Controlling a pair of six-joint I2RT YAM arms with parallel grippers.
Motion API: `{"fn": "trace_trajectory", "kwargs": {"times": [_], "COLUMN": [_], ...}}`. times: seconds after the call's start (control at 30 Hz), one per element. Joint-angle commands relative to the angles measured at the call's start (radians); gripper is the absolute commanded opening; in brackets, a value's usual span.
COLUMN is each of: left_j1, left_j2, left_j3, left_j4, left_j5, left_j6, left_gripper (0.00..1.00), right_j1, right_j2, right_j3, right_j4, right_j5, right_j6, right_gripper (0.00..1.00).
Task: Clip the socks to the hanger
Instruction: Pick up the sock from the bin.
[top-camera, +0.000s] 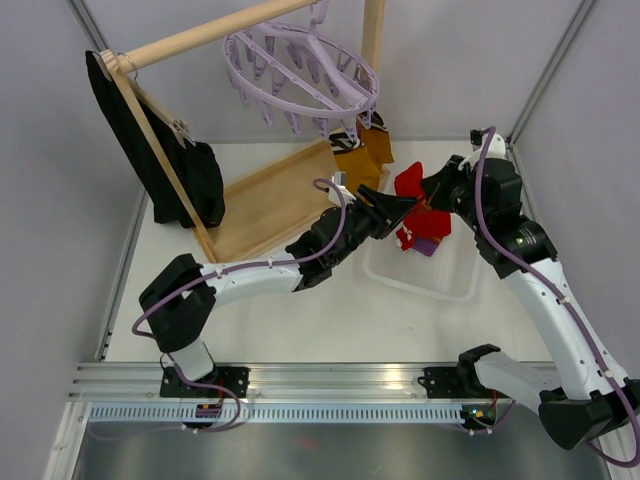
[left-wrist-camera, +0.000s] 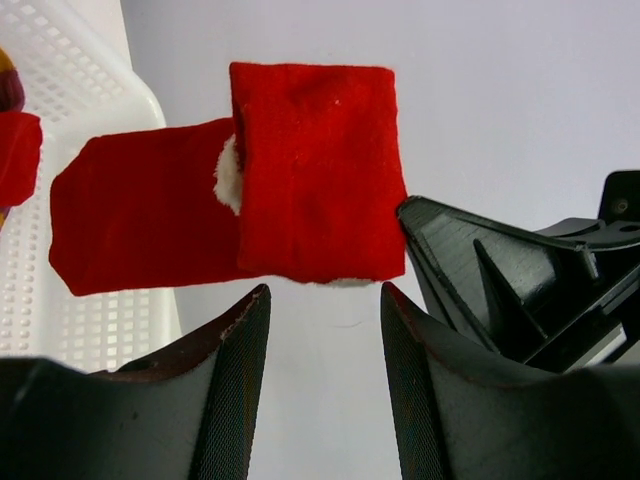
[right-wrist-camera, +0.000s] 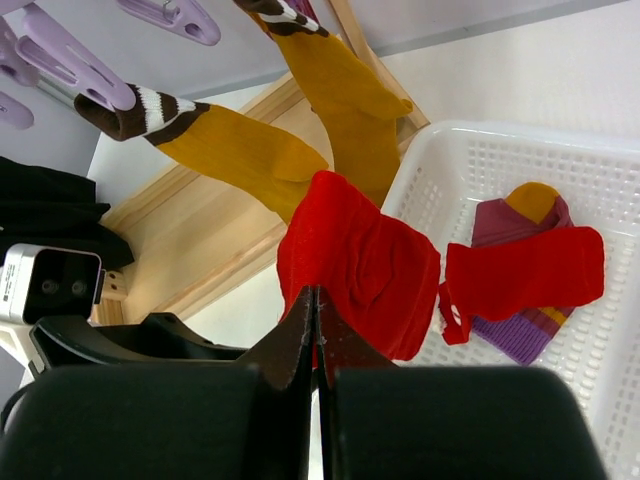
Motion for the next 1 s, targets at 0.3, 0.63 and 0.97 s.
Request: {"fn": "trace_trajectory", "kwargs": {"times": [0.3, 0.63, 0.97], "left_j1": [0.010, 0.024, 0.030], "left_j2": [0.052, 0.049, 0.055], "left_j3": [0.059, 0.052, 0.058], "left_j4": [0.105, 0.123, 0.142], "left_j5": [0.004, 0.007, 0.030], "left_j6": [-0.058, -0.050, -0.039], "left_gripper": [0.54, 0.54, 0.50], "right_j1": [0.005, 0.005, 0.005], "right_j2": [-0.049, -0.069, -0.085], "right_j3": [-0.016, -0.037, -0.059], "right_j4": [-0.014, -0.041, -0.057], "right_j5": [-0.035, -0.060, -0.061], "right_j6": [-0.066, -0.075, -0.092], "right_gripper": [0.00, 0.00, 0.00]}}
